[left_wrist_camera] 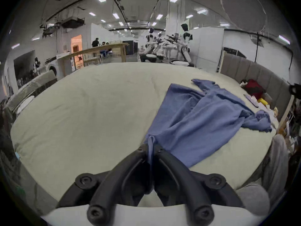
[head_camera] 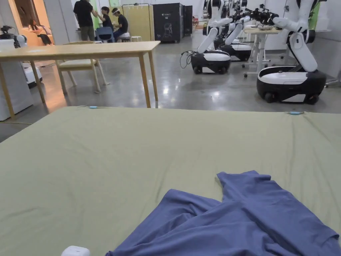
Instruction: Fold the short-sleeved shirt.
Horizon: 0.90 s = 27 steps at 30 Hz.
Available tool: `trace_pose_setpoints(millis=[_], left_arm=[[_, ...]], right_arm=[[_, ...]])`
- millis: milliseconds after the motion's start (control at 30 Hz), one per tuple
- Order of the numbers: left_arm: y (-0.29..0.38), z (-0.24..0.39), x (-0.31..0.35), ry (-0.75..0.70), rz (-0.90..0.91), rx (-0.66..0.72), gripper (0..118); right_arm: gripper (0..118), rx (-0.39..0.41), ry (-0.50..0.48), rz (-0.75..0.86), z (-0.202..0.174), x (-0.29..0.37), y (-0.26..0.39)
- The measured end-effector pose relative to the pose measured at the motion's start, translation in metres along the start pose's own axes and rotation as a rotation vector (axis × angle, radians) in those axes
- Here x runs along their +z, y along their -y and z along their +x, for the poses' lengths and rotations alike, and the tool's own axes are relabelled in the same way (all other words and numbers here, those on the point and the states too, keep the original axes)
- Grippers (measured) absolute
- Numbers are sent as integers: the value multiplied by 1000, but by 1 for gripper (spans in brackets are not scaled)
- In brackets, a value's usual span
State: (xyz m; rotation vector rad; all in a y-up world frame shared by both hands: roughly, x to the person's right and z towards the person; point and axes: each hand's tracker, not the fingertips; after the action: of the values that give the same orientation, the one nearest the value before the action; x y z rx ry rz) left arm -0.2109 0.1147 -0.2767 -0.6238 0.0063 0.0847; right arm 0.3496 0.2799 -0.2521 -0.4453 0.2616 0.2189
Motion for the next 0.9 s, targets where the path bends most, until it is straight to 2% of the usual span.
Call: trace_pose_setpoints(millis=[133, 300, 367, 400, 533, 567, 600, 667, 700, 833, 867, 900], left_arm=[[-4, 2, 12, 14, 37, 20, 4], [-4, 6, 17, 52, 44, 50, 4], [-4, 9, 17, 46, 41, 37, 4], [-4, 10, 17, 41, 42, 30, 4], [-5, 11, 16, 27, 36, 20, 4], [-5, 11, 16, 26, 33, 26, 4], [-5, 10, 15, 28, 29, 32, 4], [-5, 9, 14, 27, 24, 37, 4], [-5, 9, 13, 24, 22, 34, 4], [-11, 8, 12, 16, 19, 39, 4], [-14, 11, 14, 13, 20, 39, 4], [-19, 16, 16, 11, 19, 39, 4]], right_arm=[[2, 9, -86, -3, 24, -80, -39], [2, 37, -74, -93, 45, -221, -75], [2, 57, -132, -210, 54, -284, -80], [3, 57, -138, -256, 56, -309, -80], [7, 141, -158, -370, 61, -384, -62], [21, 157, -182, -404, 60, -396, -56], [43, 168, -221, -427, 58, -406, -51], [109, 178, -268, -485, 51, -424, -40], [114, 190, -263, -504, 48, -429, -35], [110, 229, -197, -592, 37, -456, -21], [106, 189, -214, -604, 34, -457, -20], [96, 136, -229, -610, 33, -454, -23]])
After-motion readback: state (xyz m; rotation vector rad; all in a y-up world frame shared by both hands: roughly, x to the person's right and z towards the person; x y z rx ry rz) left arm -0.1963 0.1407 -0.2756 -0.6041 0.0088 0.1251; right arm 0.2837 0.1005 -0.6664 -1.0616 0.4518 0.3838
